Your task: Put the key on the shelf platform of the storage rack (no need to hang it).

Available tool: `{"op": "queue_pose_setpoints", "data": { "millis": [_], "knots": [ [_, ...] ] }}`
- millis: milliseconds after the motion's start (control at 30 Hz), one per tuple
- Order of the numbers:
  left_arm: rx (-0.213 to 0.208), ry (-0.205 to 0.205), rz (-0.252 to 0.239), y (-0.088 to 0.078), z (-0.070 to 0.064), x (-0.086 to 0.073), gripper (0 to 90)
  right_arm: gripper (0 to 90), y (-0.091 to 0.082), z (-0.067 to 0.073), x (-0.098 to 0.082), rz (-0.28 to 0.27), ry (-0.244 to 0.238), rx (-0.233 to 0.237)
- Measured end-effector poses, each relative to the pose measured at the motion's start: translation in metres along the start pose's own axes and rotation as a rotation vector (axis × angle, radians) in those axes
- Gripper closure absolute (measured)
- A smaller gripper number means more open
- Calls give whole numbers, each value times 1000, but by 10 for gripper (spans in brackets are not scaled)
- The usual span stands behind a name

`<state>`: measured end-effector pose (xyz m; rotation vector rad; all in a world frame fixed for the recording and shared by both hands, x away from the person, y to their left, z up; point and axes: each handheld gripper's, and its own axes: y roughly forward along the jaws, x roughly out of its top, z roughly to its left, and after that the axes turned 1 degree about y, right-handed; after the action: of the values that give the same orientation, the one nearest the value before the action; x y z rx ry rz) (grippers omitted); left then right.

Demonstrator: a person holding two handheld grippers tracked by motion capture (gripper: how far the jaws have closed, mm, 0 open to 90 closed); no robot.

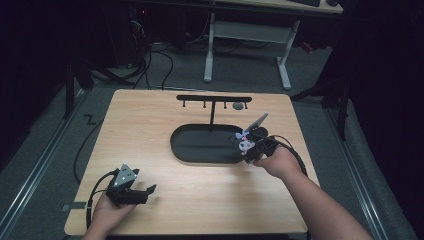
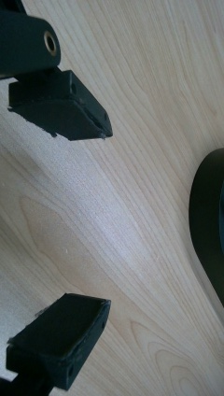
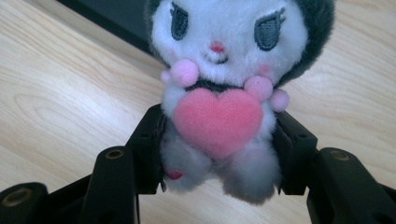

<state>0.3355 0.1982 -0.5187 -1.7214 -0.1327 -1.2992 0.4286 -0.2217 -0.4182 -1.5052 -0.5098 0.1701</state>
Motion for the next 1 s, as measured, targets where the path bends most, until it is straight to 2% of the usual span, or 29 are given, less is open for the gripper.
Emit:
{"op": "queue_pose_setpoints", "data": {
  "millis": [133,667,767,1000],
  "knots": [
    [-3,-2,-3,0,0,0,153,462,5,9,13,-2,-27,2],
    [-10,-11,-11,-1,1,0,153,462,24,30,41,-11,-53,29],
    [-12,-3,-3,0,1,0,153,462,29,35,47,-8,-59,35],
    [-13,-5,-15,0,2,0,151,462,33,44,60,-13,-79,28]
  ]
}}
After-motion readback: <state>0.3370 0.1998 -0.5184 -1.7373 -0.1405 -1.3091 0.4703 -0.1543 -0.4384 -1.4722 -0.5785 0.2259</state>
